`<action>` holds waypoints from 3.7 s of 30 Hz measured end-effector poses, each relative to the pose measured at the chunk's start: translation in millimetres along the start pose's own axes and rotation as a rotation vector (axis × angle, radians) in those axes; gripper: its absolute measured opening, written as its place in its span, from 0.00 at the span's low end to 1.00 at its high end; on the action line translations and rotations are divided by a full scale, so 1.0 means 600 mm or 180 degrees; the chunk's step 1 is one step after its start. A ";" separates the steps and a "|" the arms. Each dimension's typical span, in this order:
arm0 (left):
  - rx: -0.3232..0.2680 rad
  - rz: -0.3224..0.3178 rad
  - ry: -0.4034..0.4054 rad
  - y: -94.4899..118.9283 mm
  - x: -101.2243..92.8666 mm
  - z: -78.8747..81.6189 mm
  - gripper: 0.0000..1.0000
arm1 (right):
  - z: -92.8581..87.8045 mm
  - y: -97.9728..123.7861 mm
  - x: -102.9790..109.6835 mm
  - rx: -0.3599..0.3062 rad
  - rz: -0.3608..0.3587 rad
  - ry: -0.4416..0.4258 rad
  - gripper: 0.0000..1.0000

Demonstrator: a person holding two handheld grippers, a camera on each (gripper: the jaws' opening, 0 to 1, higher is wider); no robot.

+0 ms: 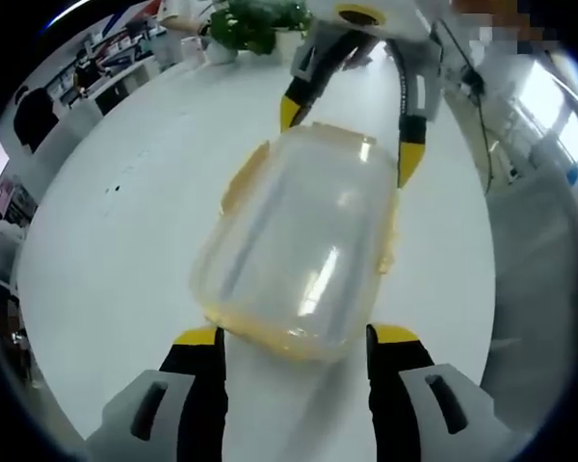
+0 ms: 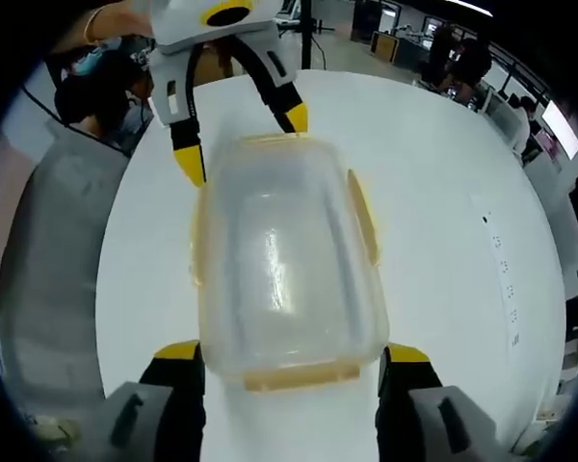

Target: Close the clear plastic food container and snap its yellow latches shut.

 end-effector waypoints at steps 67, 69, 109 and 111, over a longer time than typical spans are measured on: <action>-0.0258 0.0091 -0.0835 -0.029 0.014 0.034 0.81 | 0.006 -0.002 0.003 -0.0008 0.0013 -0.0008 0.72; -0.0263 0.0113 -0.0828 -0.029 0.015 0.033 0.80 | 0.007 -0.002 0.003 -0.0009 0.0010 -0.0011 0.72; -0.0302 0.0107 -0.0800 0.037 -0.001 -0.003 0.78 | -0.004 0.040 0.000 0.0005 -0.0212 0.0091 0.64; -0.0269 0.0096 -0.0836 0.042 -0.006 -0.010 0.77 | -0.002 0.045 0.000 -0.0003 -0.0241 0.0095 0.63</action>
Point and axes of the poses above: the point that each gripper's makers call its tool centre point, and the gripper's own axes: y roughly backward along the fingers, x roughly to its left, z roughly out of its top, the point moved 3 cm from there along y, roughly backward along the fingers, and after that the axes turned 3 degrees about x, right-handed, at the moved point
